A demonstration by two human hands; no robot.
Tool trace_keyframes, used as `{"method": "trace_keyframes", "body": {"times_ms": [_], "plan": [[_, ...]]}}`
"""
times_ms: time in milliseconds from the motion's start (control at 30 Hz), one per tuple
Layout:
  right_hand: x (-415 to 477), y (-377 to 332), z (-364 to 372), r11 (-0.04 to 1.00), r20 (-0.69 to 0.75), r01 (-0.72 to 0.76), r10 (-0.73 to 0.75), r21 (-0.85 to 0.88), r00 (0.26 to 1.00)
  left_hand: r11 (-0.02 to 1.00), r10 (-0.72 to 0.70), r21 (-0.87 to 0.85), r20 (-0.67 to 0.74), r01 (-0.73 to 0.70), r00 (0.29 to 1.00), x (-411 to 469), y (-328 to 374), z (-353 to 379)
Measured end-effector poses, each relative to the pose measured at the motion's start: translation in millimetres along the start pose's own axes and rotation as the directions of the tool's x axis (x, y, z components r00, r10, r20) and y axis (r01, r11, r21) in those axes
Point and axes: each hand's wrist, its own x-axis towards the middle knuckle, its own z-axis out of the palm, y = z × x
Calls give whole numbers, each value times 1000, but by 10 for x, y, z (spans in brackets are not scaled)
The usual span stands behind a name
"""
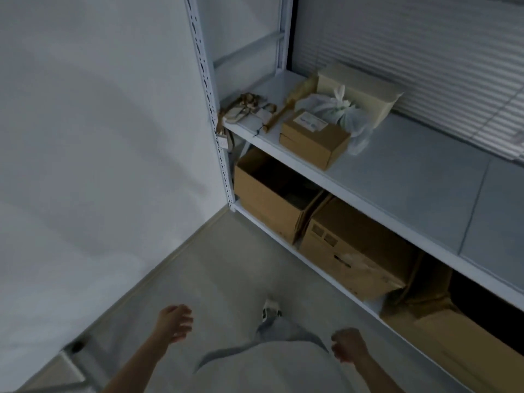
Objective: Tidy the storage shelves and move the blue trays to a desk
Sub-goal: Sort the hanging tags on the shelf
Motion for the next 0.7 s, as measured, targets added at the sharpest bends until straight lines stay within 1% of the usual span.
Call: {"method": "trace_keyframes", "body": {"times_ms": [67,133,200,267,333,433,500,567,633,700], "plan": [[67,-857,-65,995,66,101,-101,8,993,994,-101,-33,-39,100,994,164,92,-74],[-22,-1748,-83,971,91,238,-239,18,967,985,-162,-65,-57,158,985,360,251,-180],[-116,-2504,-81,937,150,342,-348,66,925,983,-177,-53,-77,173,981,606,556,-267],[-202,-3210,-60,912,188,388,-407,130,894,990,-138,-41,-92,134,986,839,1079,-300],[-185,-3852,-24,902,190,373,-414,218,890,998,-56,-12,-67,56,996,1040,1811,-257],[-91,-4659,58,837,181,278,-400,472,898,991,114,70,45,-117,992,1435,3028,-94],[-64,-5115,114,769,177,231,-406,596,896,967,226,88,120,-237,967,1641,3820,41],[-88,-5520,192,712,178,197,-415,674,892,934,311,121,185,-336,932,1775,4526,171],[-113,-5881,289,660,180,156,-412,735,893,904,364,139,249,-405,897,1887,5109,298],[-106,-6198,385,619,202,102,-401,779,894,888,400,121,272,-443,876,2022,5525,416]]}}
